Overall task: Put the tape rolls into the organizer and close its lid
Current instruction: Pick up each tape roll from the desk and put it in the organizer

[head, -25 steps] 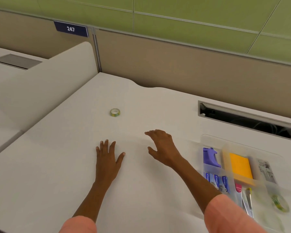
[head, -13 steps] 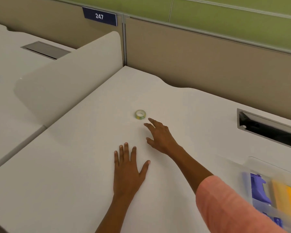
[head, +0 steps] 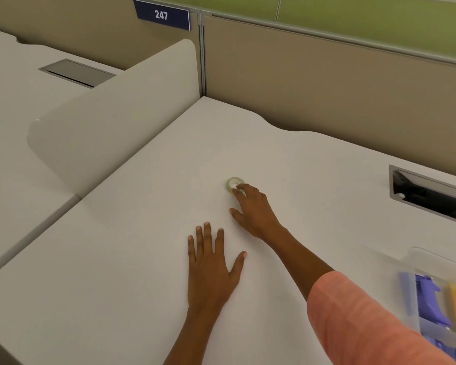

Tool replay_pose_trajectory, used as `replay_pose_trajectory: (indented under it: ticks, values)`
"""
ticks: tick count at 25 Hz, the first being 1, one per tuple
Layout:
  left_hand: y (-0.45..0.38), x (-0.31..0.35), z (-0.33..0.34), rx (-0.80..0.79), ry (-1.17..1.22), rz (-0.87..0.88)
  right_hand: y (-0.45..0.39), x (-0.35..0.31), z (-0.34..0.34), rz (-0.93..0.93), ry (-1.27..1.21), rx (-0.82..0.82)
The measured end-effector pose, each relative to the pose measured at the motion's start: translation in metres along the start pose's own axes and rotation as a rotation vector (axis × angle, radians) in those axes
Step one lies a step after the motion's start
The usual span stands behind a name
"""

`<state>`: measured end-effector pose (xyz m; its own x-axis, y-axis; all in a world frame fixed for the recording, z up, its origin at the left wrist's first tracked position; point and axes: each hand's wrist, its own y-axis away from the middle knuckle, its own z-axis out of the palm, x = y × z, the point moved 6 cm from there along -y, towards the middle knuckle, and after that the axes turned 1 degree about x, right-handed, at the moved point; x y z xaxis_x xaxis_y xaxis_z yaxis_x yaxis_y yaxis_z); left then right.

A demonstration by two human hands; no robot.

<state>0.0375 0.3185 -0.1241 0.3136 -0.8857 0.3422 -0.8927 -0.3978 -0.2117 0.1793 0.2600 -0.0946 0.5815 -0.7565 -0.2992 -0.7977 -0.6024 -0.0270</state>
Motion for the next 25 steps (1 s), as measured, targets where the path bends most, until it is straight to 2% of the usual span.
replay_pose_trajectory:
  ticks: [5, 15, 19, 25]
  values:
    - [0.001, 0.001, -0.002, -0.018, -0.001, 0.006, 0.045, 0.010, -0.011, 0.005, 0.015, 0.078]
    - [0.004, 0.004, -0.008, -0.114, 0.058, 0.042, 0.154, 0.048, -0.041, 0.216, -0.137, 0.048]
    - [0.024, 0.060, -0.006, -0.189, 0.151, 0.115, 0.207, 0.066, -0.074, 0.274, -0.197, 0.183]
    - [0.077, 0.205, -0.002, -0.269, 0.429, 0.391, 0.296, 0.115, -0.136, 0.453, -0.295, 0.414]
